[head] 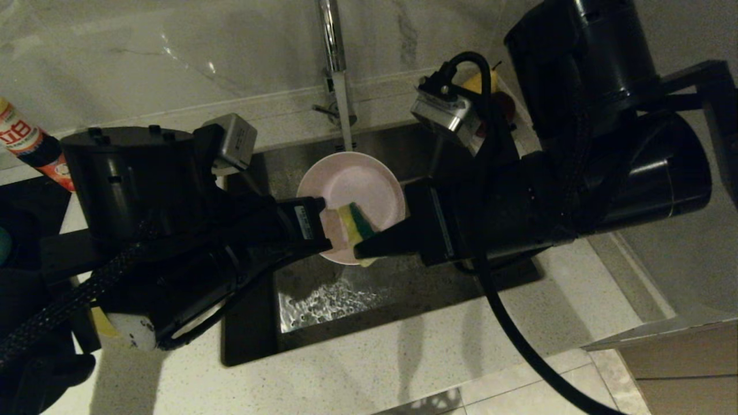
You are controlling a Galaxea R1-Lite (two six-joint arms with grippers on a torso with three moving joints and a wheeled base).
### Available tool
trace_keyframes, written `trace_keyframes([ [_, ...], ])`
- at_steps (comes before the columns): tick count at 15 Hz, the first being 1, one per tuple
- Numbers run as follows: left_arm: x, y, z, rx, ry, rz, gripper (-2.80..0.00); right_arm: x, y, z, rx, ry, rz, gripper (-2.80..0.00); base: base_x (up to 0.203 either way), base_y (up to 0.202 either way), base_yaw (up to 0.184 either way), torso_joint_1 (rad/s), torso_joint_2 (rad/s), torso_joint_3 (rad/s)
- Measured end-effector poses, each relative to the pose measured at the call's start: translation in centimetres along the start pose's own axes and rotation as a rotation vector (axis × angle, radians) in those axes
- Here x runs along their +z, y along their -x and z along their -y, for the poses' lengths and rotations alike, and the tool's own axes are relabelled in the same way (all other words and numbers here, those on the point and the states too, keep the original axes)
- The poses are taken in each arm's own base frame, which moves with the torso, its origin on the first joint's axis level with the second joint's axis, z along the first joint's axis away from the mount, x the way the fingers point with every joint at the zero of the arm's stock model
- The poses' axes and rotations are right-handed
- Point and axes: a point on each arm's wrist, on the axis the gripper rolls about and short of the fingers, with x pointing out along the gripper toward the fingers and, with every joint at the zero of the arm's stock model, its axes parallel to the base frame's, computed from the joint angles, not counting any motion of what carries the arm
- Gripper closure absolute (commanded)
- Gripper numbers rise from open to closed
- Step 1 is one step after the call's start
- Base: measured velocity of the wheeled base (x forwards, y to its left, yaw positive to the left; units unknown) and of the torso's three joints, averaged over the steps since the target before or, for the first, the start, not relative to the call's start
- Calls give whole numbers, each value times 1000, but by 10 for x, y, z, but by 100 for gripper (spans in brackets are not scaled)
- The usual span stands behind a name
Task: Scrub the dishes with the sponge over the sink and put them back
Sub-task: Wipe the bowl
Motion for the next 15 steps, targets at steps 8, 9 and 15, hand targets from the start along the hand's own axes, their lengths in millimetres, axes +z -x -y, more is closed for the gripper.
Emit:
trace_keyframes([
  [8, -9, 4, -4, 7, -8, -28, 0, 14, 17, -5, 9, 16, 69, 0, 0, 0, 0, 0, 0, 0],
  [9, -10, 4, -5, 8, -6, -32, 0, 15, 19, -7, 14, 20, 76, 0, 0, 0, 0, 0, 0, 0],
  [15, -15, 0, -9, 35, 19, -47, 0, 19, 47, -18, 22, 31, 114, 0, 0, 0, 0, 0, 0, 0],
])
